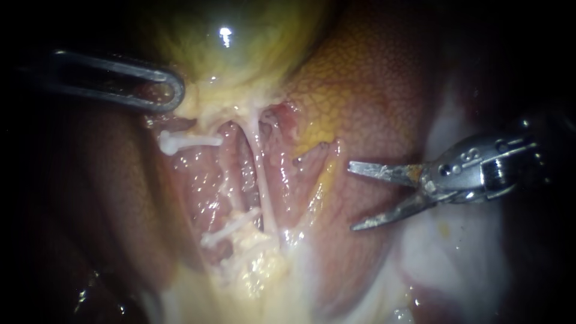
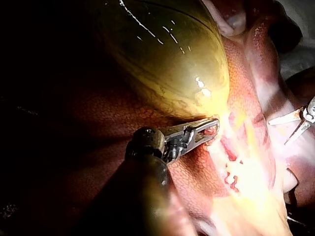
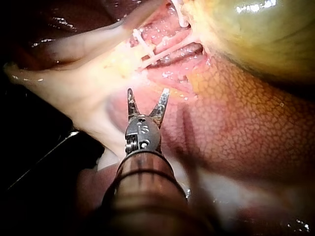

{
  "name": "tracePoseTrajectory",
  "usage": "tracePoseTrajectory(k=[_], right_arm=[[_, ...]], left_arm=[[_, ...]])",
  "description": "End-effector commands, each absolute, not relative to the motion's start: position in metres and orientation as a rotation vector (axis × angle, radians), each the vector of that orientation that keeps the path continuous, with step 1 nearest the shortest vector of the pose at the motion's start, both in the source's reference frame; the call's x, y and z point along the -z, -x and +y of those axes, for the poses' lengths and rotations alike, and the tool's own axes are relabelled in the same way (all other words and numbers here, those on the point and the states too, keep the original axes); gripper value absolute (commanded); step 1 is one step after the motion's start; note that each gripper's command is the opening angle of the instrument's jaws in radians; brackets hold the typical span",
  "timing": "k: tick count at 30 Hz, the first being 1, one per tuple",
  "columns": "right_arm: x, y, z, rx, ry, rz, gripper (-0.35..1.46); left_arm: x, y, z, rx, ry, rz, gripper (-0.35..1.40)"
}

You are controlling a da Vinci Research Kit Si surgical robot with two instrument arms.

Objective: Go back from the cut left tube

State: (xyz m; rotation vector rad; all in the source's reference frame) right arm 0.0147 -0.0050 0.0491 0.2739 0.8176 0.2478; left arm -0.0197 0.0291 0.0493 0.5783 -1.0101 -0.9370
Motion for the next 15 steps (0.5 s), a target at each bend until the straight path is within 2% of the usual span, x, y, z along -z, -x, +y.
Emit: tracePoseTrajectory(k=[1,15], right_arm=[[-0.0491,-0.0146,-0.005,-0.25,-0.274,0.818,1.43],[-0.0491,-0.014,-0.0051,-0.248,-0.275,0.819,1.43]], left_arm=[[-0.0494,0.0198,0.0291,0.937,-0.577,-1.01,-0.35],[-0.0539,0.0232,0.0285,0.926,-0.568,-1.017,-0.35]])
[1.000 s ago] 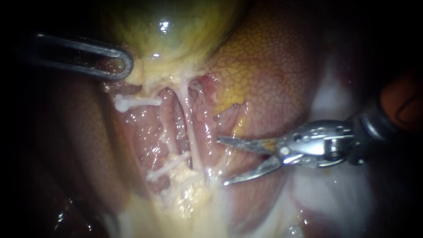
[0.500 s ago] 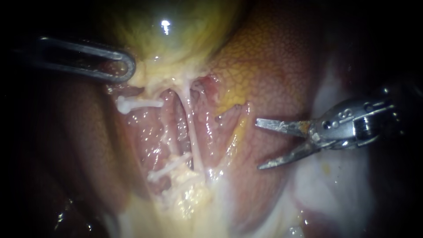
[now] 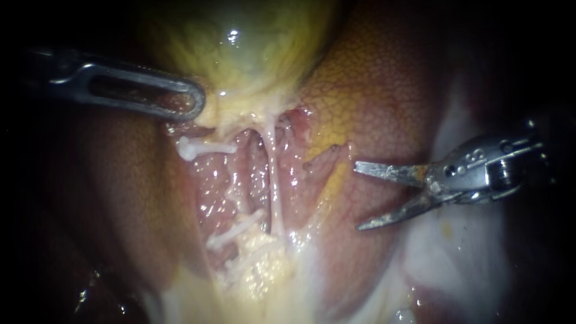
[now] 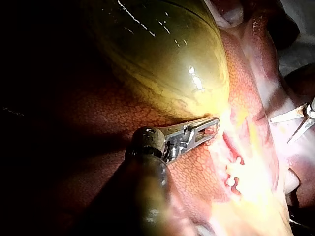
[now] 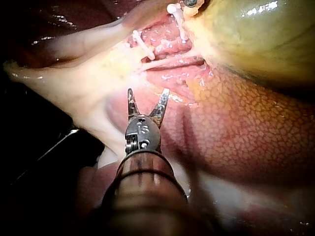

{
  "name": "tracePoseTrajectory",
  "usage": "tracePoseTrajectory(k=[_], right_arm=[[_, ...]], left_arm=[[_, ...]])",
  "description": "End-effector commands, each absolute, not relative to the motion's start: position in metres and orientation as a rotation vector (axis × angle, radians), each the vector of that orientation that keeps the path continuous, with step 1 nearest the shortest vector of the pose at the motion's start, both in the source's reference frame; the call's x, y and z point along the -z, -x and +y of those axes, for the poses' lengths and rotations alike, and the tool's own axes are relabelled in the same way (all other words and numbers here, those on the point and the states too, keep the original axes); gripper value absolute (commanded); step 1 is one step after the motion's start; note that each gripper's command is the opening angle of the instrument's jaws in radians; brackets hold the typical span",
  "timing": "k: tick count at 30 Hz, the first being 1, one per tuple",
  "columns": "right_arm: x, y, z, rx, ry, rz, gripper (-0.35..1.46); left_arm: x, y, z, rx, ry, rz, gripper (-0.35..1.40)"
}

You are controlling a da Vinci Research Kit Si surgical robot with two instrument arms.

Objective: Go back from the cut left tube

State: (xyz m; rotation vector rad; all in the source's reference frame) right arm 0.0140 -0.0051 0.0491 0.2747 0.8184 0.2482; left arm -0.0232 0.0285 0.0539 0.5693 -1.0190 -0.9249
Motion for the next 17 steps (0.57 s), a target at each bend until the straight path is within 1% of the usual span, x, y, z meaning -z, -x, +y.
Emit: tracePoseTrajectory(k=[1,17], right_arm=[[-0.0491,-0.014,-0.0051,-0.248,-0.275,0.819,1.43],[-0.0491,-0.0139,-0.0051,-0.247,-0.275,0.819,1.43]], left_arm=[[-0.054,0.0234,0.0285,0.926,-0.568,-1.017,-0.35],[-0.0542,0.0234,0.0286,0.925,-0.568,-1.018,-0.35]])
